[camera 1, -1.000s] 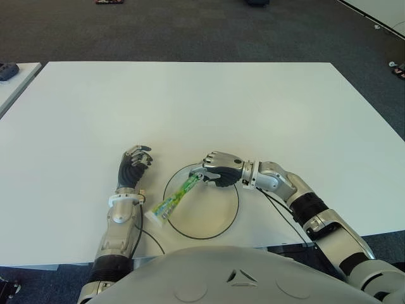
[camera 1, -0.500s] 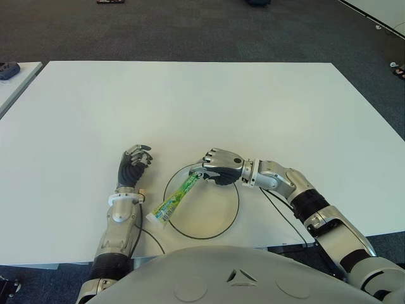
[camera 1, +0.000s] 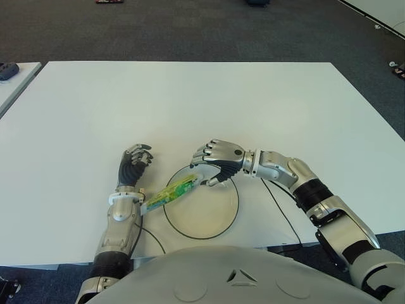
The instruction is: Put the toothpaste on the table into the plate.
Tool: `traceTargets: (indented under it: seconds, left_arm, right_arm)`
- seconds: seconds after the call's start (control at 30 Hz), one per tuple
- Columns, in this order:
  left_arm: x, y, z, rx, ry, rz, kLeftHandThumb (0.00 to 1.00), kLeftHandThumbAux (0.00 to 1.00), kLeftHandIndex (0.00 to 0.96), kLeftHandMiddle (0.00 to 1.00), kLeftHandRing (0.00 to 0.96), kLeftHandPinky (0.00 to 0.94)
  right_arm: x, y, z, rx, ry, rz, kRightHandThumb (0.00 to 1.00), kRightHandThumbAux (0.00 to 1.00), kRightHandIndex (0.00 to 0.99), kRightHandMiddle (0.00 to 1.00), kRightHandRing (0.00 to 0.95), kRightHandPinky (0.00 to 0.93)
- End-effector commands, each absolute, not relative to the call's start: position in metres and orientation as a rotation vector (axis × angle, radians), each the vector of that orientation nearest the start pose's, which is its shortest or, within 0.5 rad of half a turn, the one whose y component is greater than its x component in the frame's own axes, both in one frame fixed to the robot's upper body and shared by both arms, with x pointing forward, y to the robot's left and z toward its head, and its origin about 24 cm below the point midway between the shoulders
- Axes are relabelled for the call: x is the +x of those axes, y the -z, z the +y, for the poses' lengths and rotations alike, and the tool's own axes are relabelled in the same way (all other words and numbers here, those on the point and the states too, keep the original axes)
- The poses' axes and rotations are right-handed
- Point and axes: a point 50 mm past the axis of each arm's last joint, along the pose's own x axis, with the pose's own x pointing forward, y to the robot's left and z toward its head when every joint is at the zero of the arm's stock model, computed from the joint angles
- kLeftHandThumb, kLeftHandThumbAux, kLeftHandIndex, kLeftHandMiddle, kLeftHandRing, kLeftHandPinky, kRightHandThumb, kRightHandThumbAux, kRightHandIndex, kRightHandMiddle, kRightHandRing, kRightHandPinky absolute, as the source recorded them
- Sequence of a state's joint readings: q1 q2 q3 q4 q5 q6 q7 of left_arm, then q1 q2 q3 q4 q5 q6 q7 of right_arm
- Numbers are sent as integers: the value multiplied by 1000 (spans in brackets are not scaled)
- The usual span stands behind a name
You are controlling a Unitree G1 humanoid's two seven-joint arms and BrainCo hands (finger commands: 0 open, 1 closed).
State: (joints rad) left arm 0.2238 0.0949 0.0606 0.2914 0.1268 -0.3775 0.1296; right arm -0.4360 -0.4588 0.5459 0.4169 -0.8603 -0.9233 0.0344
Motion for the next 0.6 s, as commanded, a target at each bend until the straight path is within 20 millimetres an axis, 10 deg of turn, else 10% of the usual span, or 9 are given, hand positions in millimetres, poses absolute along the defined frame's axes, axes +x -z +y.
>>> traceTargets:
  seconds: [0.03, 0.6]
  left_arm:
    - [184, 36, 200, 237, -170, 145, 704, 717, 429, 584, 602, 576]
    - [183, 36, 198, 244, -173, 137, 704, 717, 429, 585, 600, 574]
  right_arm:
    - [256, -57, -83, -1209, -1121, -833, 364, 294, 1, 2, 3, 3]
    - [262, -69, -85, -1117, -1007, -840, 416, 188, 0, 0, 0, 0]
